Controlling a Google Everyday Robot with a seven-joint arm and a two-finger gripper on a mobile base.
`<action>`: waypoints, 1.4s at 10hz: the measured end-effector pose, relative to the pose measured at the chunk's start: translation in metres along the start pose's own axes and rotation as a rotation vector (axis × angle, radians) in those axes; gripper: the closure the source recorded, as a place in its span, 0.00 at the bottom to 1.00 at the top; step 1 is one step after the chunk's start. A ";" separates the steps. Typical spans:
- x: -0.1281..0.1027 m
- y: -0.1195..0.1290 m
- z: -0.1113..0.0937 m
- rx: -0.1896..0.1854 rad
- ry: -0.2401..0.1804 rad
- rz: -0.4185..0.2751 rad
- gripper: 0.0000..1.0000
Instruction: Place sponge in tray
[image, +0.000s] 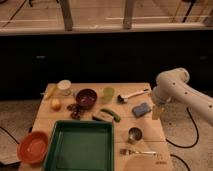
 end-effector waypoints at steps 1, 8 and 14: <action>-0.001 -0.003 0.006 -0.002 -0.002 -0.007 0.20; 0.001 -0.013 0.027 -0.008 -0.023 -0.048 0.20; 0.003 -0.017 0.049 -0.014 -0.044 -0.073 0.20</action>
